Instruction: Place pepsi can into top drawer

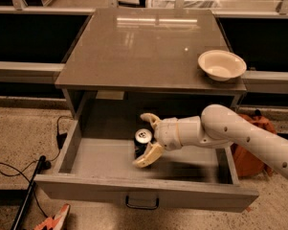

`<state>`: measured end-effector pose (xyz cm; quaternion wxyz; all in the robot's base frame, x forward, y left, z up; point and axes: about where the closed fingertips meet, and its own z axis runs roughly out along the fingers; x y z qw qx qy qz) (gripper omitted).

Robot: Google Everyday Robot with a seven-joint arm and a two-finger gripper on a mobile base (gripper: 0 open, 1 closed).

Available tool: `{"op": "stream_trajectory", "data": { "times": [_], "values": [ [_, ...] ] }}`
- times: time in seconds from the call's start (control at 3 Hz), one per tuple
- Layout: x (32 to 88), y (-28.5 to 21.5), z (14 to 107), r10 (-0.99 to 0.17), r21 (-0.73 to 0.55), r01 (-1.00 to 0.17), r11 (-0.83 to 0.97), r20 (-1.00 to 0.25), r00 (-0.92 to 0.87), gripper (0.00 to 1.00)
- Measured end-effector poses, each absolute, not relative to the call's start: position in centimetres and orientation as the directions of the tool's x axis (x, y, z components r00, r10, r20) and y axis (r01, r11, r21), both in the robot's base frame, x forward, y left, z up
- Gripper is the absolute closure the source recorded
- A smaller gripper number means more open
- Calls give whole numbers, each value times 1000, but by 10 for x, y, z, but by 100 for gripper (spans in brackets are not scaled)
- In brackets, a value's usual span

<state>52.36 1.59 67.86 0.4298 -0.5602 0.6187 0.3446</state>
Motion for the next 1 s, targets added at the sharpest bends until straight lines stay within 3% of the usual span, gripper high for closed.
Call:
{"op": "stream_trajectory", "data": {
  "times": [1.0],
  "values": [
    [501,-6,701,-385,-115,-982,151,-922,48,0]
  ]
}}
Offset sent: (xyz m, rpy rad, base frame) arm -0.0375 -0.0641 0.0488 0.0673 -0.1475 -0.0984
